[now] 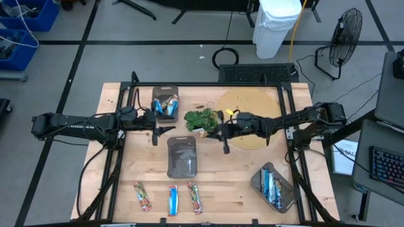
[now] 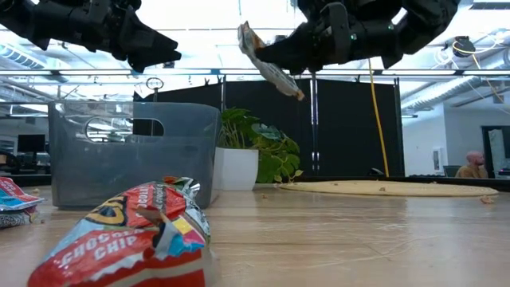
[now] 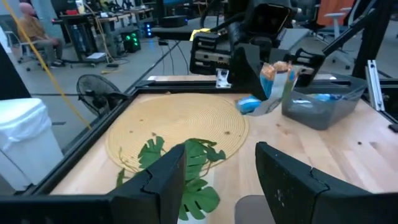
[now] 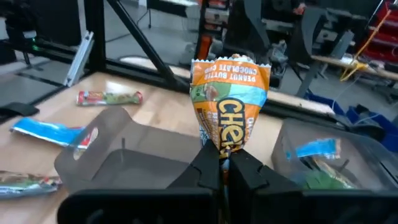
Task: Pick and place Granola Bars by type
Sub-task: Put the orange granola bar into the top black bin
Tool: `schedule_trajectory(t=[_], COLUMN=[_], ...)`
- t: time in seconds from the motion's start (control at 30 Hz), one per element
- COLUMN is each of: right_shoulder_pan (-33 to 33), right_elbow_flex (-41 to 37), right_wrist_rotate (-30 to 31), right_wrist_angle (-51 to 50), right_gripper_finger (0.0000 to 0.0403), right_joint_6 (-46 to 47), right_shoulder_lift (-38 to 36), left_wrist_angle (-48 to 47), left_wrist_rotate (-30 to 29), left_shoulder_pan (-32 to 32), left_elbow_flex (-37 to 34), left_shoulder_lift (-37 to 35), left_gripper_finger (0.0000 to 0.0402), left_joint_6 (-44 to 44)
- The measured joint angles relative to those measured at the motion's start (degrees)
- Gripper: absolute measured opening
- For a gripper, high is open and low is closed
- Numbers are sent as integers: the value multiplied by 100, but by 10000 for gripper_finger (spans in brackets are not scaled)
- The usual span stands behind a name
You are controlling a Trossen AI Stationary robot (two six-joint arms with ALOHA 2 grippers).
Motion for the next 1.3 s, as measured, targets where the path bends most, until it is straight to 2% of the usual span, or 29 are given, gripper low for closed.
schedule_trajectory(t=[0.1, 0.23, 0.4, 0.67, 0.8, 1.1, 1.3], right_shoulder_pan=[-90, -270, -474, -621, -618, -616, -616], right_elbow_flex=[-76, -300, -701, -807, -807, -854, -1291], right_wrist_rotate=[-59, -44, 242, 1250, 1385, 1420, 2509], right_wrist_angle=[34, -101, -577, -2489, -3050, -3456, -3733], right_gripper_finger=[2, 2, 2, 2, 2, 2, 2], right_joint_6=[4, 112, 156, 160, 148, 126, 197], right_shoulder_lift=[-16, -389, -1487, -3359, -3908, -4783, -5291], left_wrist_angle=[-14, -28, -127, -160, -119, -134, -164], left_wrist_rotate=[0, 0, -18, -104, -145, -146, -149], left_shoulder_pan=[1, 2, 26, 72, 78, 101, 100], left_elbow_flex=[0, 0, 0, 0, 0, 0, 0], left_shoulder_lift=[0, 1, -1, 1, -1, 1, -1], left_gripper_finger=[198, 198, 198, 198, 198, 198, 198], left_joint_6=[90, 114, 251, 238, 197, 16, 84])
